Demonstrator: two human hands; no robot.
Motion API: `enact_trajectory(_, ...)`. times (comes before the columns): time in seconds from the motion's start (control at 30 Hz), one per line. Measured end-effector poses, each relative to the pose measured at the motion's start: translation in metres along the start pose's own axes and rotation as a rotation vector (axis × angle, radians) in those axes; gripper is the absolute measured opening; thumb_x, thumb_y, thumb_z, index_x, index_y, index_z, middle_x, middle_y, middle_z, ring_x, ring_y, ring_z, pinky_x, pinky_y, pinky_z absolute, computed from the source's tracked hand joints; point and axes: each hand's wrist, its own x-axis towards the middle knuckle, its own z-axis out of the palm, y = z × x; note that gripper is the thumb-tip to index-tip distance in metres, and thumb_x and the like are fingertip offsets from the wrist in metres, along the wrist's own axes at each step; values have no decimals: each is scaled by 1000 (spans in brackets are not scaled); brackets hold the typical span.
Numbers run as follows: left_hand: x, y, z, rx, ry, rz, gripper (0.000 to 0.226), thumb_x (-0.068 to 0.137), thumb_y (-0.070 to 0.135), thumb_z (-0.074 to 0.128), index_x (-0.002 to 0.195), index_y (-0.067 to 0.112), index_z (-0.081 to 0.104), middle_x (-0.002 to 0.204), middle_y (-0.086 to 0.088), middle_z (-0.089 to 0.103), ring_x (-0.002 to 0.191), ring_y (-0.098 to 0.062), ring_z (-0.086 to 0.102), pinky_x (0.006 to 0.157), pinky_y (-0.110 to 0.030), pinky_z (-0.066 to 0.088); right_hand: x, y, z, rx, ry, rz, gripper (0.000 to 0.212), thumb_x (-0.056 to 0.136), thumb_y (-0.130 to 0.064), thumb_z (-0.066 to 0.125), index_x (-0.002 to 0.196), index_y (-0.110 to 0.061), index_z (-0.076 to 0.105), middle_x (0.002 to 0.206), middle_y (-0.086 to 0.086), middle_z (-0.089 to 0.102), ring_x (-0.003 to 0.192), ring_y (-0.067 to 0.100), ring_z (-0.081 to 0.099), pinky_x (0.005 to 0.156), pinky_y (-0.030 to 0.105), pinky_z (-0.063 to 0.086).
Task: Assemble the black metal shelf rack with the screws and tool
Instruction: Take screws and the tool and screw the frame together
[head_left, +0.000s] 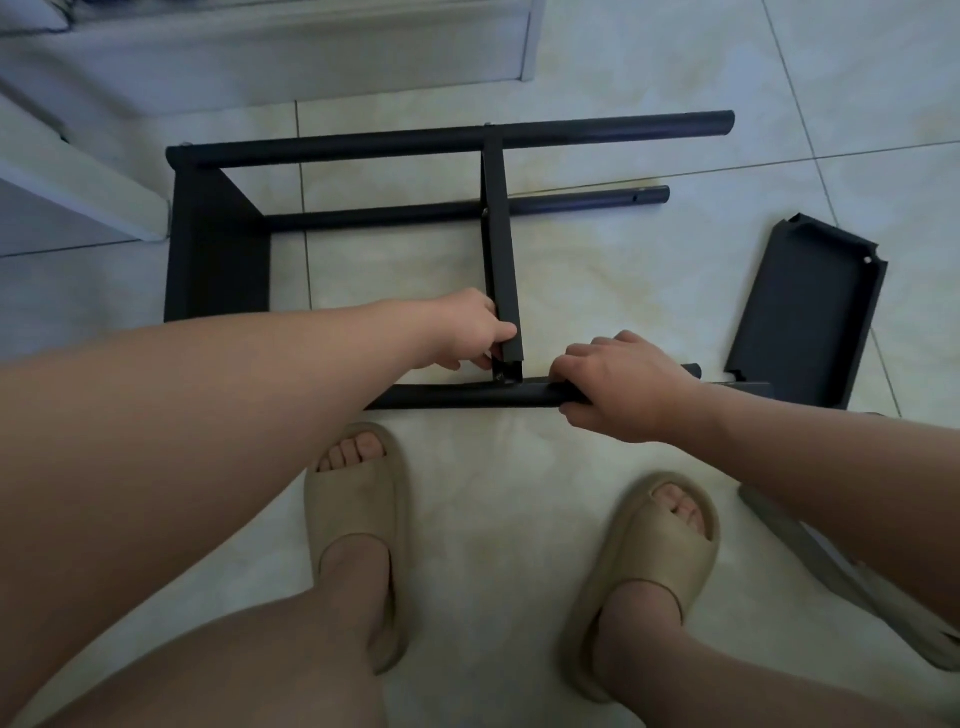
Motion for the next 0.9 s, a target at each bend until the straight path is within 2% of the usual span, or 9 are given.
enact_trajectory(0.17, 0, -1, -2, 8, 1, 2, 17, 105, 30, 44, 96, 21, 55, 97, 5, 70, 89, -11, 68, 89, -36, 46, -3, 1, -9, 10, 50, 15, 32, 97, -43, 48, 122, -26, 57, 113, -6, 60, 105, 22, 56, 90, 34, 38)
enact_trajectory(0.3, -2, -1, -5, 5, 23, 8, 20, 105, 30, 47, 90, 21, 56, 100, -1, 71, 91, -15, 68, 74, -30, 43, 1, 7, -20, 42, 80, 54, 31, 97, -43, 50, 122, -27, 60, 113, -6, 60, 104, 22, 55, 91, 35, 39)
enact_trajectory(0.4, -2, -2, -6, 18, 34, 18, 19, 105, 30, 49, 92, 19, 58, 111, -8, 71, 103, -23, 68, 76, -31, 44, 3, 8, -21, 37, 71, 65, 31, 98, -43, 49, 123, -28, 60, 115, -6, 60, 108, 22, 55, 93, 36, 39)
enact_trajectory(0.53, -2, -6, -6, 28, 24, 20, 19, 105, 31, 48, 92, 22, 59, 107, -3, 72, 91, -15, 66, 73, -30, 43, 3, 6, -18, 39, 66, 56, 32, 99, -43, 48, 124, -28, 59, 116, -6, 61, 108, 22, 55, 95, 37, 40)
enact_trajectory(0.67, -1, -9, -6, 52, 30, 36, 19, 104, 32, 49, 96, 19, 59, 114, -7, 70, 95, -20, 66, 75, -31, 44, 2, 7, -17, 24, 64, 51, 31, 100, -43, 47, 125, -28, 58, 117, -6, 60, 108, 22, 55, 94, 37, 39)
enact_trajectory(0.77, -2, -11, -4, 48, 68, 67, 19, 103, 32, 52, 95, 16, 62, 114, -10, 70, 96, -24, 66, 68, -27, 43, 1, 6, -15, -1, 72, 50, 32, 102, -43, 45, 127, -28, 57, 119, -6, 60, 110, 23, 54, 95, 38, 39)
enact_trajectory(0.83, -4, -12, -2, 38, 103, 71, 21, 102, 31, 55, 97, 13, 64, 115, -11, 70, 102, -27, 65, 73, -28, 45, -1, 4, -13, -30, 77, 46, 33, 103, -43, 44, 130, -27, 56, 121, -5, 59, 111, 23, 54, 96, 37, 39)
enact_trajectory(0.9, -8, -11, 0, 58, 130, 45, 29, 101, 34, 55, 101, 7, 66, 113, -13, 71, 103, -29, 65, 87, -34, 51, -4, 4, -12, -69, 78, 31, 35, 104, -44, 42, 132, -27, 55, 123, -4, 59, 112, 23, 54, 98, 37, 38)
